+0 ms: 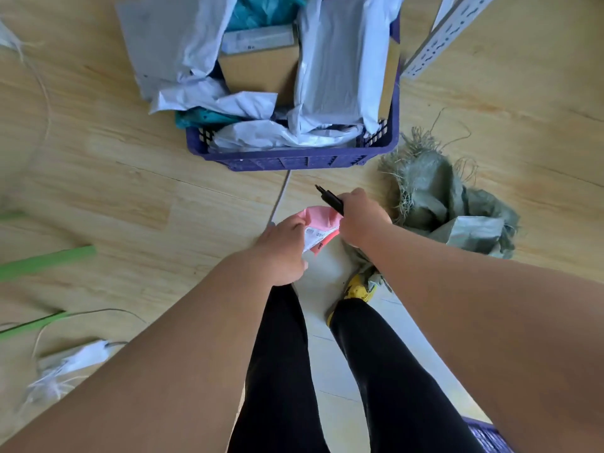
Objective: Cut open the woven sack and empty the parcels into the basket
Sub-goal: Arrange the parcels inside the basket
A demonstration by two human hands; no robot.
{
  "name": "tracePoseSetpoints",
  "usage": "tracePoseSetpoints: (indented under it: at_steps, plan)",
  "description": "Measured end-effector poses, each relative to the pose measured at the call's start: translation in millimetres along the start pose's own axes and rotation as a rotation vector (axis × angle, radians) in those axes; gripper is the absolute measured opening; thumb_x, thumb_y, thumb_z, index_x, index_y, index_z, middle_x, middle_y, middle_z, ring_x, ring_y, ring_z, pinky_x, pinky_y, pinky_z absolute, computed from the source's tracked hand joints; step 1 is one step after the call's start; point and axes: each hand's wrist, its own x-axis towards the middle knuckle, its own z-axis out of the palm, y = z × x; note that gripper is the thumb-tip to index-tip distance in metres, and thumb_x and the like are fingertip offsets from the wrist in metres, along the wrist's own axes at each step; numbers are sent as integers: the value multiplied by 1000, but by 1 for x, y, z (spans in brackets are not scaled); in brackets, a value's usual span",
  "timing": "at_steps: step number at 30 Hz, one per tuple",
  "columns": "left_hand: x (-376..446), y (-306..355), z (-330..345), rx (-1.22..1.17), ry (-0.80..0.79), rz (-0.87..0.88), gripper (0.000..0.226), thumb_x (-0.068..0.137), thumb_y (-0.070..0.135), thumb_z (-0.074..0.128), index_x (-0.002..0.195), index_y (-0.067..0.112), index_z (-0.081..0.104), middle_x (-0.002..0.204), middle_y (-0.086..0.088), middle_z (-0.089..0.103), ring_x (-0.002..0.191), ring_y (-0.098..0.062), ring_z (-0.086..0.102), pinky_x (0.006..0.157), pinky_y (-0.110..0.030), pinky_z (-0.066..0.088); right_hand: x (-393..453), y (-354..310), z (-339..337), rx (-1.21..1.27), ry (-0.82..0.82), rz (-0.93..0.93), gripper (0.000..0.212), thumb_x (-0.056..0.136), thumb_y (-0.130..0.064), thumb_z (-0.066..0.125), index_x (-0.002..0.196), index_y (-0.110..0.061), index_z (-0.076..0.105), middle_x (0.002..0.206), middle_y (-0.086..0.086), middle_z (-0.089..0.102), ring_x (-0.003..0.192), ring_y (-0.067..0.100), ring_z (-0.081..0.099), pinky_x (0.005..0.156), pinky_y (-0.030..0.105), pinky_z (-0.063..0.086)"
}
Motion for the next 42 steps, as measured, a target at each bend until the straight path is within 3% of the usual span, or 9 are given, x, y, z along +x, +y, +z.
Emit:
tracePoseSetpoints:
  at_steps: [6,12,15,18,22,29,33,37,42]
  plan:
    - [-44,31,-72,129,101,53,59,88,10,54,143,7,30,155,7,14,142,-14,21,118,-37,6,-46,-19,-67,-24,151,3,20,91,-8,56,111,-9,62,110,10,57,95,31,61,73,37,48]
    - [-73,47,-121,132,256,69,52,86,19,58,135,11,42,151,4,25,130,-28,40,104,-38,35,-79,-38,-113,26,259,25,21,93,-11,55,113,-8,61,112,12,56,94,33,61,68,35,42]
    - [-88,51,-138,72,357,81,59,88,26,60,141,15,38,153,3,23,138,-23,31,109,-37,32,-88,-49,-129,73,286,64,21,94,-15,56,113,-7,61,111,13,57,89,31,61,66,35,42]
    - [-102,46,-150,-103,407,-48,60,91,25,58,145,18,34,157,0,18,144,-21,18,111,-37,29,-96,-59,-145,252,295,189,19,92,-22,60,104,-7,62,93,10,61,83,30,63,64,34,47]
    - [-114,30,-168,-216,448,-172,47,92,24,56,137,11,47,148,-6,35,135,-23,34,105,-34,34,-112,-72,-167,530,277,383,21,90,-19,63,79,-4,52,68,5,50,70,25,57,58,32,46]
    - [-133,21,-212,-410,427,-190,21,94,24,54,114,20,61,120,-5,54,105,-22,55,72,-20,41,-119,-97,-176,1337,216,467,22,94,-2,50,75,-10,42,76,7,51,65,20,56,66,31,54]
    - [-131,18,-231,-479,446,-203,41,95,27,53,135,20,51,132,-5,55,109,-24,58,78,-23,42,-113,-104,-177,1469,193,456,28,96,-1,47,73,-14,38,77,5,51,52,15,61,55,25,53]
    - [-114,16,-235,-454,417,-241,42,93,29,54,134,22,52,134,-3,55,114,-23,57,101,-34,42,-95,-101,-177,1480,207,464,26,94,1,48,74,-13,42,52,4,62,33,5,57,55,26,56]
    - [-87,19,-245,-453,363,-247,41,93,29,53,133,22,52,130,-3,57,113,-21,57,93,-30,46,-63,-105,-209,1166,429,591,8,90,-13,58,96,-8,60,76,6,61,71,24,60,70,33,52]
